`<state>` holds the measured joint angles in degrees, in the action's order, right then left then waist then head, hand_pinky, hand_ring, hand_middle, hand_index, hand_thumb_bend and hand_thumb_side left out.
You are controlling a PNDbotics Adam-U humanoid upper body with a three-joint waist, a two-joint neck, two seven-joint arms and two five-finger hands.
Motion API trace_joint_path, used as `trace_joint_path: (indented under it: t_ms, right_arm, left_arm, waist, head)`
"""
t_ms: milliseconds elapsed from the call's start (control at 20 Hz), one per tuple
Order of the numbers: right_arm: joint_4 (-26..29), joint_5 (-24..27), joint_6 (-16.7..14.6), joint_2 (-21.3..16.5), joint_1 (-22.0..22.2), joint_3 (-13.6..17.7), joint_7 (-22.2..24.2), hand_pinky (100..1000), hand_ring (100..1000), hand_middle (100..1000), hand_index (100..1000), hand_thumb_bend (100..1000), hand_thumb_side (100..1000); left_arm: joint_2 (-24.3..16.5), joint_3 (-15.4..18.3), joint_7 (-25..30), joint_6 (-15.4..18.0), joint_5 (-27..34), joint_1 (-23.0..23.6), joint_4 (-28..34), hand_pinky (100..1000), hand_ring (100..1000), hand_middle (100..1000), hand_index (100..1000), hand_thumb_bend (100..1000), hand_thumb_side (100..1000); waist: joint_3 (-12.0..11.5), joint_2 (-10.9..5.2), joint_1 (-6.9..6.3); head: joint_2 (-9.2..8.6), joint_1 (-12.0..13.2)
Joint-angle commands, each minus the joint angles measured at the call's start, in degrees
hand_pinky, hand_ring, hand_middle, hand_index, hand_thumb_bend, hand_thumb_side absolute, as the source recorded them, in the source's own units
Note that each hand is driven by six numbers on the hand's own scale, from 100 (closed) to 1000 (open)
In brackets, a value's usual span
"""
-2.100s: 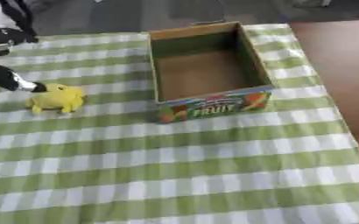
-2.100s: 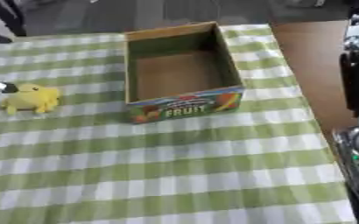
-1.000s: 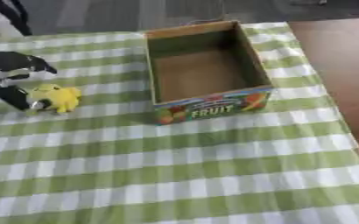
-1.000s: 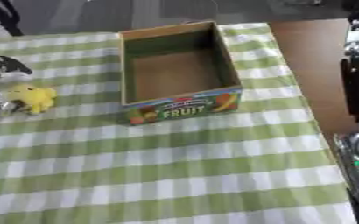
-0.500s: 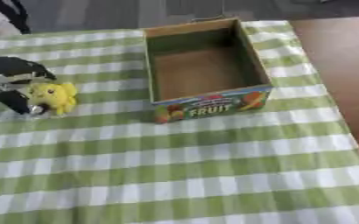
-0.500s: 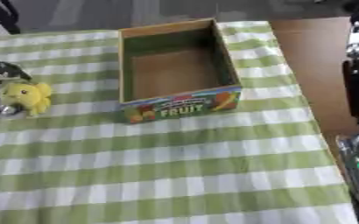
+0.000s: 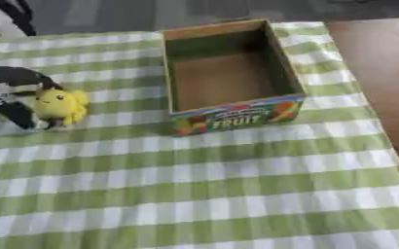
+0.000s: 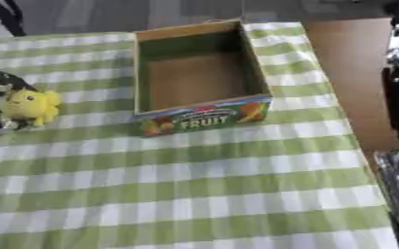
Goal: Pick up objects on the table and place them in the box.
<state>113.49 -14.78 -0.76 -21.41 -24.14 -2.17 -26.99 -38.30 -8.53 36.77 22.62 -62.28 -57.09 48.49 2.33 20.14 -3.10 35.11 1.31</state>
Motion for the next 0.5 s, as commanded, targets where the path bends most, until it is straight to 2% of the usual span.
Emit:
trace_joint_path:
  t_ms: [50,300,500]
  right_arm:
    - [1.1,0.3,0.0,-0.9,-0.3,0.4,-0.2,788,849,616,873,100,834]
    - [1.1,0.3,-0.1,-0.8,-0.3,0.5,-0.4,789,849,616,873,100,834]
    - [1.1,0.3,-0.1,-0.8,-0.3,0.7,-0.6,789,849,615,873,100,834]
  left_arm:
    - [-2.2,0.6,0.3,-0.2,0.5,-1.1,1.3,893,904,805,922,309,445]
    - [-2.3,0.3,-3.0,-0.2,-1.6,-0.7,1.9,854,868,748,829,288,411]
    - [-2.2,0.1,-7.2,-0.3,-3.7,-0.4,1.9,818,827,671,712,281,395]
  waist:
    - [-0.1,-1.37,0.02]
    - [0.0,-1.24,0.05]
    - [0.0,-1.12,0.11]
  head:
    - [-0.25,0.1]
    - [-0.51,0.1]
    - [-0.59,0.2]
